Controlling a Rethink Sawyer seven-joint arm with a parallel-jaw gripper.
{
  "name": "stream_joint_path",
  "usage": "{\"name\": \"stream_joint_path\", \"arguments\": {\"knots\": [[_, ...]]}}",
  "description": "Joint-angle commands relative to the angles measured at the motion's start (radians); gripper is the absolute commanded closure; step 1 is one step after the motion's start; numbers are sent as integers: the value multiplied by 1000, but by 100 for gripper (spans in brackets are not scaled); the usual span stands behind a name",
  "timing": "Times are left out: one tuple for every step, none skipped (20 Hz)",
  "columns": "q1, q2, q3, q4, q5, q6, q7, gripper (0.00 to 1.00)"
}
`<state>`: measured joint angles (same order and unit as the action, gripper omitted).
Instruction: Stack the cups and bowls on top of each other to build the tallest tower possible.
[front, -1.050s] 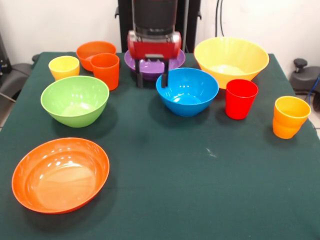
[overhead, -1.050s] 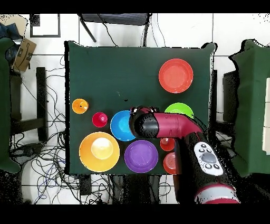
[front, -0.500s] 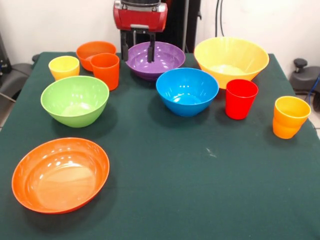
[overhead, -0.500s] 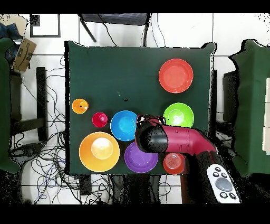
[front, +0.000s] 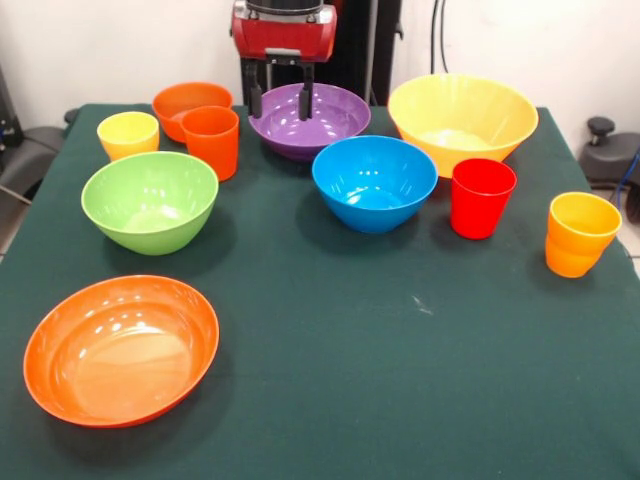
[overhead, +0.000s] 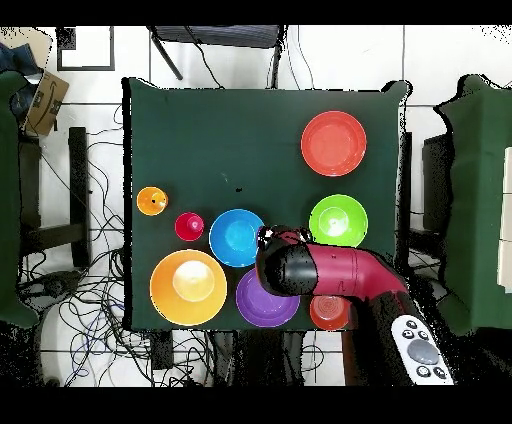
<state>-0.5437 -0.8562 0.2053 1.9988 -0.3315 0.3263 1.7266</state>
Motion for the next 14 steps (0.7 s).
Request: {"name": "stream_joint_path", "arguments": {"knots": [[36,30,79,27,2,34,54,0],[38,34,78,23,0,34,54,0],[40,37,75,19,-3,31,54,0],[41,43,72,14,-6,27,54,0],[42,50,70,10,-11,23,52,0],[43,55,65,4,-18,19,50,0],[48,59,57,-3,-25,18,49,0],[49,61,52,-7,-29,17,48,0],[46,63,54,-8,-28,15,47,0],[40,63,60,-5,-24,13,46,0],[34,62,66,-2,-18,12,46,0],[25,62,77,6,-11,8,45,0],[22,61,82,8,-7,10,45,0],[22,57,80,15,-9,6,46,0]]}}
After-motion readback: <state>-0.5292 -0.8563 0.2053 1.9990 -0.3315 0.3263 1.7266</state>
